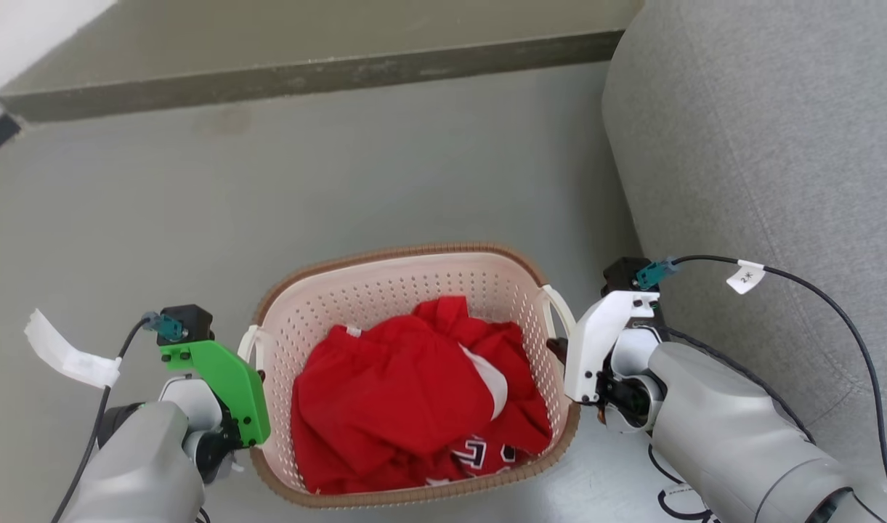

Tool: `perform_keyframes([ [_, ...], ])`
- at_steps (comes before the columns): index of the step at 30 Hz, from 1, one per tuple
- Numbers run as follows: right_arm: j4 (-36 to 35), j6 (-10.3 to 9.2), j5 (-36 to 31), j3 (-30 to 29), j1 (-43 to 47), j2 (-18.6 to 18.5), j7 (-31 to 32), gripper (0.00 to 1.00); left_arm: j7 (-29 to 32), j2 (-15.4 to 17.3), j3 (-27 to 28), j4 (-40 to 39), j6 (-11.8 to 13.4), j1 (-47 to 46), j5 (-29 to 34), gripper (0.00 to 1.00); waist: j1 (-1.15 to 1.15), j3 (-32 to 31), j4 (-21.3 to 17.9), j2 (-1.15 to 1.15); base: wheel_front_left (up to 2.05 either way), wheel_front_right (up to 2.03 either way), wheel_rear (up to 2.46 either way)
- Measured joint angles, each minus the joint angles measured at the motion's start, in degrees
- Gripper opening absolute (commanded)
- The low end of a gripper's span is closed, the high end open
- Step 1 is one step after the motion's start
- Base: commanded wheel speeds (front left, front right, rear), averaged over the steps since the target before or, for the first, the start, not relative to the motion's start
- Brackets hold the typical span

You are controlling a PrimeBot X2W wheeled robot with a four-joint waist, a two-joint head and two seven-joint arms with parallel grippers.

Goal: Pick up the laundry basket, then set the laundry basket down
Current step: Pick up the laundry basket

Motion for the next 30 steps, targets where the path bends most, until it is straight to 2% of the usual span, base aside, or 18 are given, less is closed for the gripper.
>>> perform_keyframes([
  [16, 0.24, -0.1, 1.51, 1.64, 1.02, -0.02, 3.96, 0.0, 2.97, -0.07, -0.69, 0.46, 0.0, 2.09, -1.63, 0.0, 0.0, -5.05, -0.33, 0.0, 0.0, 0.0, 0.0],
  [30, 0.31, -0.57, 2.42, 2.27, 1.02, -0.04, 4.34, 0.0, 3.34, -0.02, -0.97, 0.33, 0.0, 2.11, -2.29, 0.0, 0.0, -5.81, -0.68, 0.0, 0.0, 0.0, 0.0],
])
